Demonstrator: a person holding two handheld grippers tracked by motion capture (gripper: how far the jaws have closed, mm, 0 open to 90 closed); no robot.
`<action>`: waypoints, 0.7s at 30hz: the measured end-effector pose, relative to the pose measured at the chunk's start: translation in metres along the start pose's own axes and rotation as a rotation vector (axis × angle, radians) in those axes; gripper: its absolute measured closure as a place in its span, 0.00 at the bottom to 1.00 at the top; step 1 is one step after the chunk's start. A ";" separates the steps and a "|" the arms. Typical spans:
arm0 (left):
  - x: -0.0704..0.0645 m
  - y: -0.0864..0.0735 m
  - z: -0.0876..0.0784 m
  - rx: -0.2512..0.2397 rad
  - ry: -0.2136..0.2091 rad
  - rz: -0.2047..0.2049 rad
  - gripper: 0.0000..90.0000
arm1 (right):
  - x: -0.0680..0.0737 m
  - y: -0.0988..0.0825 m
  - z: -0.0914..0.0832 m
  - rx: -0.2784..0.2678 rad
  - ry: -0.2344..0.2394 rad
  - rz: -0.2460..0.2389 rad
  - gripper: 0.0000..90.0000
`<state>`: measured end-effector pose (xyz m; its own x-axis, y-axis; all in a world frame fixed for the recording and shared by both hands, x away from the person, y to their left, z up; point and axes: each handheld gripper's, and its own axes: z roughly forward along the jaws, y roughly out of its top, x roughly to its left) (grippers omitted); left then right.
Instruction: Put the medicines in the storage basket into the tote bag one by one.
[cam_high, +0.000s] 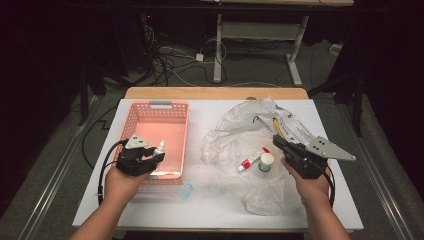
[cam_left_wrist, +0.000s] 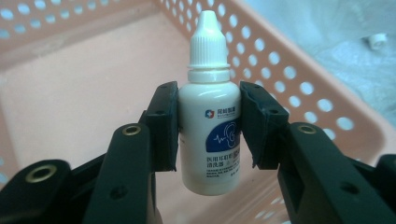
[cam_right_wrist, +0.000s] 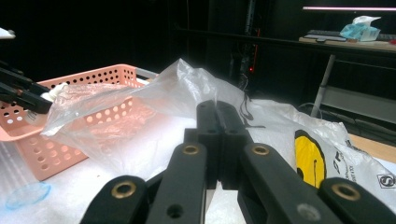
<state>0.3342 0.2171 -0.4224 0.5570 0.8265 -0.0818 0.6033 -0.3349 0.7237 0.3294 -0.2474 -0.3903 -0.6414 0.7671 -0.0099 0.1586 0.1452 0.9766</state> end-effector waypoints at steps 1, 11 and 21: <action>-0.002 -0.001 -0.001 -0.015 -0.004 -0.003 0.65 | 0.000 0.000 0.000 0.002 0.000 -0.002 1.00; -0.025 0.006 -0.015 -0.162 -0.070 0.021 0.65 | 0.000 0.000 0.000 -0.001 0.001 0.002 1.00; -0.074 0.013 -0.025 -0.233 -0.174 0.117 0.65 | 0.000 0.000 0.000 0.000 0.002 0.001 1.00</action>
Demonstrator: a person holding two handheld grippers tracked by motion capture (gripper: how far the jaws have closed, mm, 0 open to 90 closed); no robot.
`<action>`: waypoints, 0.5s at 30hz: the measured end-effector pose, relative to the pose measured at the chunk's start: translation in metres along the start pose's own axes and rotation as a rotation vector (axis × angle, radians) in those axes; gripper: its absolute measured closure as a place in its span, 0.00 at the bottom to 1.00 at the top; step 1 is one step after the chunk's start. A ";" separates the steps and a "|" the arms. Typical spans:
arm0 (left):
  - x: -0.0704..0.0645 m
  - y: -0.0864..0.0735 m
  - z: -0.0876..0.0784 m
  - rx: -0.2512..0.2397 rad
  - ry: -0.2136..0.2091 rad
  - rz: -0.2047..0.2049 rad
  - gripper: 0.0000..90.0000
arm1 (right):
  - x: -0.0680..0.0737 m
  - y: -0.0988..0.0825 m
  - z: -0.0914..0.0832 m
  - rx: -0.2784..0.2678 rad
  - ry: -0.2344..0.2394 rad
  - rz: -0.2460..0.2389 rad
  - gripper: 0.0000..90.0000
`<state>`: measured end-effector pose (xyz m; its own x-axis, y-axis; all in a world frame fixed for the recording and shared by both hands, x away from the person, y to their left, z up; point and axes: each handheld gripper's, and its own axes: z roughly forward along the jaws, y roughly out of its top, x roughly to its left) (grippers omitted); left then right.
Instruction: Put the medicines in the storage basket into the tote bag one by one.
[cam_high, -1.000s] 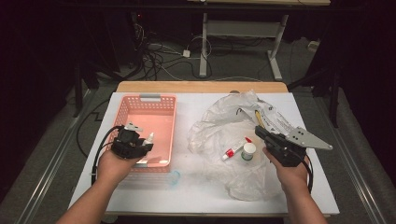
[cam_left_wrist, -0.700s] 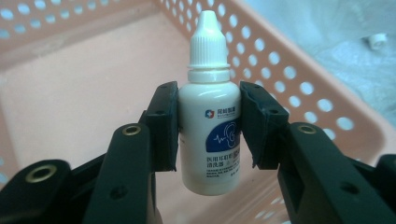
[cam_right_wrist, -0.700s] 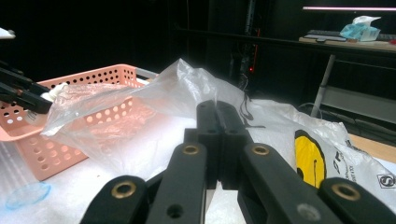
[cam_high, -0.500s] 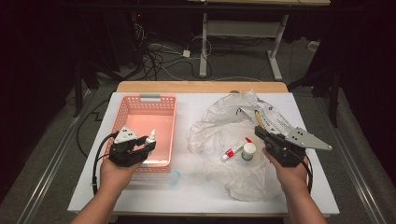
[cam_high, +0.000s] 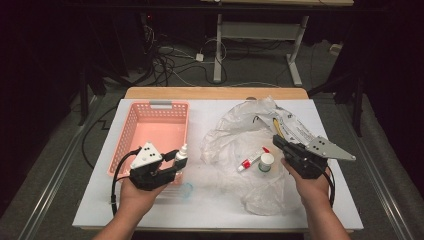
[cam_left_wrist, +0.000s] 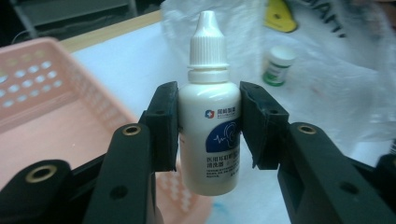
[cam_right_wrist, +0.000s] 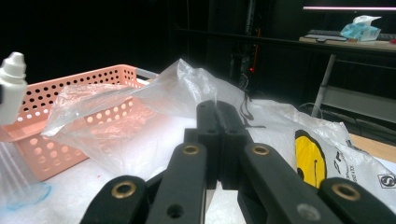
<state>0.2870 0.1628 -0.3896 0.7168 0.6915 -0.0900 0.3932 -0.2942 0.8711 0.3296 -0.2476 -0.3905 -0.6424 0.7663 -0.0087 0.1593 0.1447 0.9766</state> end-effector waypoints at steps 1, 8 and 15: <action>-0.005 0.001 0.001 -0.004 -0.012 0.009 0.65 | 0.000 0.000 0.000 -0.001 0.000 0.003 1.00; -0.034 0.007 0.014 -0.002 -0.083 0.064 0.65 | 0.001 0.000 0.001 0.001 0.003 0.005 1.00; -0.050 0.012 0.043 0.023 -0.118 0.092 0.65 | 0.002 0.001 0.002 -0.002 0.008 -0.008 1.00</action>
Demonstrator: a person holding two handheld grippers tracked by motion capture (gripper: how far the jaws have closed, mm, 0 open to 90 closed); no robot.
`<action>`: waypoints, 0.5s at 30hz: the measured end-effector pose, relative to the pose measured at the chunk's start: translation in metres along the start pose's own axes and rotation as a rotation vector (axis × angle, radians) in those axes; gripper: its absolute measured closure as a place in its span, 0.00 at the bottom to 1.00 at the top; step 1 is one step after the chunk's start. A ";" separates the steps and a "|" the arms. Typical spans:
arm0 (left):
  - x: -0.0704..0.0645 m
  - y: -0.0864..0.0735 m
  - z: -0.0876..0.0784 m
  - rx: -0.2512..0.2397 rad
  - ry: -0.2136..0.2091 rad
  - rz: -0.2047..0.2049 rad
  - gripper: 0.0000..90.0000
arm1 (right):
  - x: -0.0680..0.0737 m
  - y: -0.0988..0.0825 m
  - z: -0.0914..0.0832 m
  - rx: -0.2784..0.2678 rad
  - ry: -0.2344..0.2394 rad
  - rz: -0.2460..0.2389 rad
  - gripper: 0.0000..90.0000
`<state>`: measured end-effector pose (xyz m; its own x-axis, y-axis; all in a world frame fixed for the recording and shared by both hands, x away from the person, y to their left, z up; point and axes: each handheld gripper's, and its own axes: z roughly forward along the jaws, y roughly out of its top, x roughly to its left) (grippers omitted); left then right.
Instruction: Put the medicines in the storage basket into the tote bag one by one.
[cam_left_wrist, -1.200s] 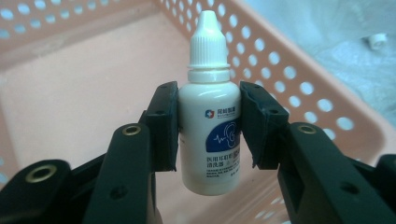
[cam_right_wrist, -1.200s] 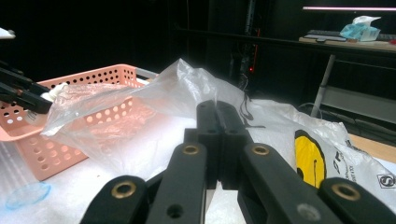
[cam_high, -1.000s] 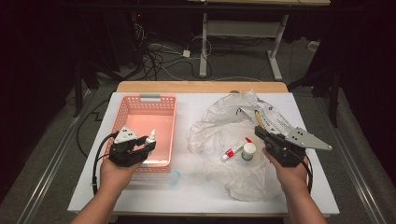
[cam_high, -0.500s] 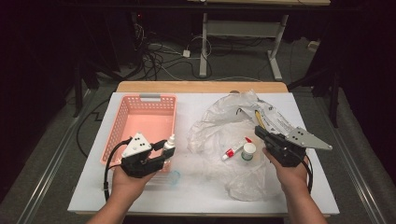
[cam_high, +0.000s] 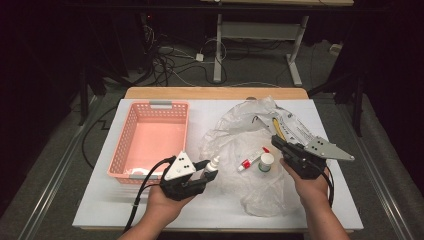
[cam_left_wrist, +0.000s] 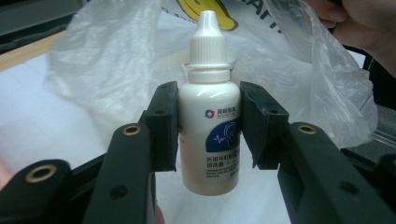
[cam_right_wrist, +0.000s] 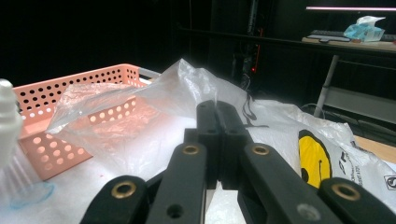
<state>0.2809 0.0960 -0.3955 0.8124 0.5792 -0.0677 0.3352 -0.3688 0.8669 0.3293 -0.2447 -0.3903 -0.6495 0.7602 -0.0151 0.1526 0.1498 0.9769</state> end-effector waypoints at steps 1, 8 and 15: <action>-0.001 0.001 0.005 0.005 -0.006 0.003 0.65 | 0.000 0.000 0.000 0.001 0.000 0.002 1.00; -0.006 0.005 0.038 0.027 -0.011 0.008 0.65 | 0.000 0.001 -0.001 -0.006 0.000 0.005 1.00; -0.015 0.006 0.075 0.029 -0.035 0.011 0.65 | 0.001 0.001 0.000 -0.004 0.008 -0.004 1.00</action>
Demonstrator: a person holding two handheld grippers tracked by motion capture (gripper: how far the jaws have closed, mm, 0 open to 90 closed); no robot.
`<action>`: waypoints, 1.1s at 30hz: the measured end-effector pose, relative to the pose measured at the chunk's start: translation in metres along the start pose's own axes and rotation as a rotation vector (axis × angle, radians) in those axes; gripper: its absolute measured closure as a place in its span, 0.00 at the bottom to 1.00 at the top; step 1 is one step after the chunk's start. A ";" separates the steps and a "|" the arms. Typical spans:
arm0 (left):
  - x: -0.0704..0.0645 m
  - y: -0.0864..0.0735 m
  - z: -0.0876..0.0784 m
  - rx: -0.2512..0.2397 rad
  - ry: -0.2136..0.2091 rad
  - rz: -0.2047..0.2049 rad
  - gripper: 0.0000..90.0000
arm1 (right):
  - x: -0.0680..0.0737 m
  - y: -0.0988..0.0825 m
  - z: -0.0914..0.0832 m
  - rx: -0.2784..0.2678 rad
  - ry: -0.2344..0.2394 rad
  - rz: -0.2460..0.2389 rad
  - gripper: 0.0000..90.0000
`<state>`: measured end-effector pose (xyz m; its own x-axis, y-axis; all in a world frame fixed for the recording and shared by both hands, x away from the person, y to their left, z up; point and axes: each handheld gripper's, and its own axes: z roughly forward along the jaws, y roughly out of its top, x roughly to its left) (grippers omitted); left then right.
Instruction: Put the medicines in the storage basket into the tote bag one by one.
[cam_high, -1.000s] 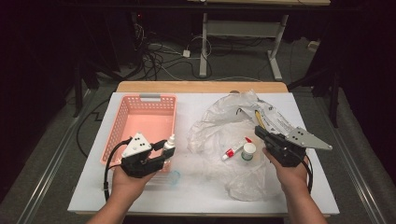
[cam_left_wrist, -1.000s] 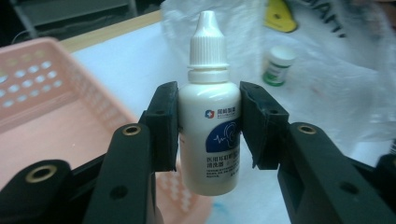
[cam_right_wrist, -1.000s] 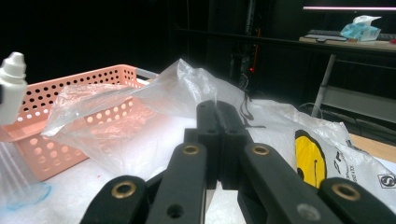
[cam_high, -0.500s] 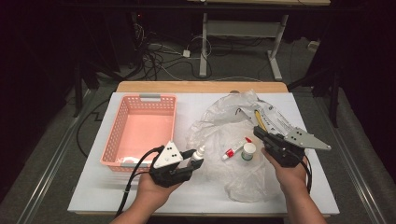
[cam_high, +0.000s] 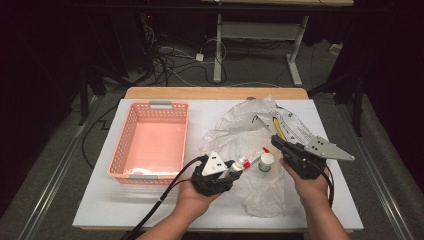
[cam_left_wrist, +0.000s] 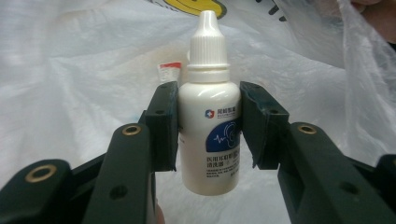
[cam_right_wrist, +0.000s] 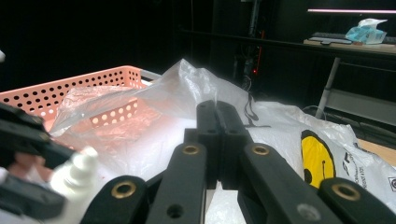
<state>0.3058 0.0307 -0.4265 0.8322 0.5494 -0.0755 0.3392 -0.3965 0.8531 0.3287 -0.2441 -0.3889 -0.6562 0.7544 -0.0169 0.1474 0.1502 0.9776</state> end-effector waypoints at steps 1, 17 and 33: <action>-0.001 0.000 0.006 0.004 -0.005 -0.001 0.65 | 0.000 0.000 0.000 0.000 0.000 0.000 1.00; 0.005 -0.002 0.076 0.023 -0.024 -0.036 0.64 | 0.000 0.001 0.000 -0.008 0.002 0.011 1.00; 0.005 -0.004 0.102 0.017 -0.010 -0.023 0.64 | 0.000 -0.001 0.001 0.005 0.005 0.011 1.00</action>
<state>0.3531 -0.0394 -0.4830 0.8283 0.5512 -0.1007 0.3658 -0.3958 0.8423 0.3291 -0.2437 -0.3905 -0.6584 0.7526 -0.0054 0.1581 0.1453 0.9767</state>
